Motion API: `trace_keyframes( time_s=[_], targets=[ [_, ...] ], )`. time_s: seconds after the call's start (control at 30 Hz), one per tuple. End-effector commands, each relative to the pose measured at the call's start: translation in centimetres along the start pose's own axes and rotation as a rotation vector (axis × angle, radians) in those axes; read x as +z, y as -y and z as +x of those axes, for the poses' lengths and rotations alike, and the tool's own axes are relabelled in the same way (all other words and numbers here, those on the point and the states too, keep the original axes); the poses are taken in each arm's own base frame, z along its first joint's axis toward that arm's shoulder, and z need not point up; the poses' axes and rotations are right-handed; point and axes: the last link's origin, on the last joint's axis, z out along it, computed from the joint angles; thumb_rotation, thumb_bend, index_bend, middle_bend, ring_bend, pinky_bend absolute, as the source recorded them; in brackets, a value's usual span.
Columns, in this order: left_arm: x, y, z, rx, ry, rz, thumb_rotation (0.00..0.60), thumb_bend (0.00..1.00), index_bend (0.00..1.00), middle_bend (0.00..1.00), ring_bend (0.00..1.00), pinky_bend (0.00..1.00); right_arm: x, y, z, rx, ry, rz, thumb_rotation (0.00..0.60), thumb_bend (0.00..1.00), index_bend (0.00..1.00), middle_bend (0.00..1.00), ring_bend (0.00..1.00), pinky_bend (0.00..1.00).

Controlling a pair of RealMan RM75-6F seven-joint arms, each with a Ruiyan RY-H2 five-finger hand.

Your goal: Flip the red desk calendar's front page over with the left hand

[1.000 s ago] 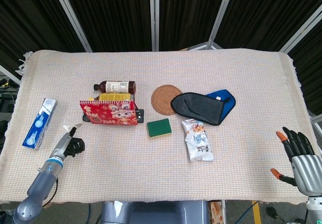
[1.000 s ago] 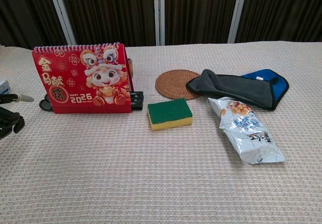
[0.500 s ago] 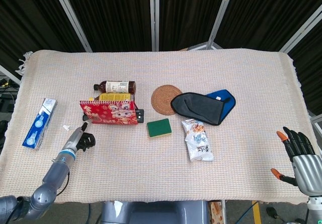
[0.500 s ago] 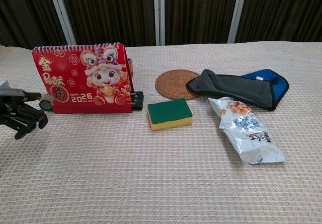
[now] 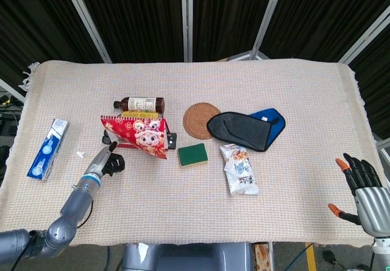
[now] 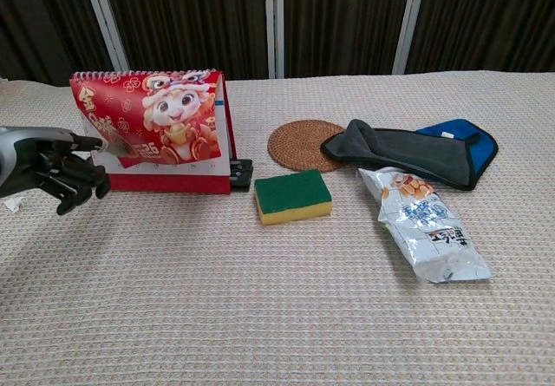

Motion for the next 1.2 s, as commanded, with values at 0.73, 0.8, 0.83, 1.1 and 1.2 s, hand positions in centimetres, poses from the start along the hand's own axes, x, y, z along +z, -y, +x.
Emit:
trace_keyframes(
  time_s=[0.73,0.8,0.83,1.1,1.2],
  targets=[
    [-5.5,-5.5,4.3,0.509,-0.54,-0.377,0.6,0.75,0.01,0.36,0.44,0.51,-0.2,0.2,0.2,0.014,-0.007,0.006,0.6,0.03,0.0,0.0,0.0,0.0],
    [-5.5,-5.6,4.7,0.512,-0.55,-0.377,0.6,0.74,0.0,0.31,0.4,0.47,-0.2,0.2,0.2,0.013,-0.008,0.006,0.6,0.03,0.0,0.0,0.0,0.0],
    [-5.4,-5.6,5.0,0.531,-0.561,-0.373,0.6,0.73,0.0,0.27,0.37,0.43,-0.2,0.2,0.2,0.013,-0.008,0.005,0.6,0.03,0.0,0.0,0.0,0.0],
    [-3.6,-4.6,5.3,0.663,-0.449,-0.246,0.6,0.38,0.0,0.01,0.06,0.18,-0.1,0.1,0.0,0.013,0.0,0.001,0.6,0.03,0.0,0.0,0.0,0.0],
    [-3.1,-4.3,5.4,0.684,-0.391,-0.205,0.6,0.28,0.0,0.0,0.0,0.12,0.0,0.1,0.0,0.013,0.0,-0.002,0.6,0.03,0.0,0.0,0.0,0.0]
  ],
)
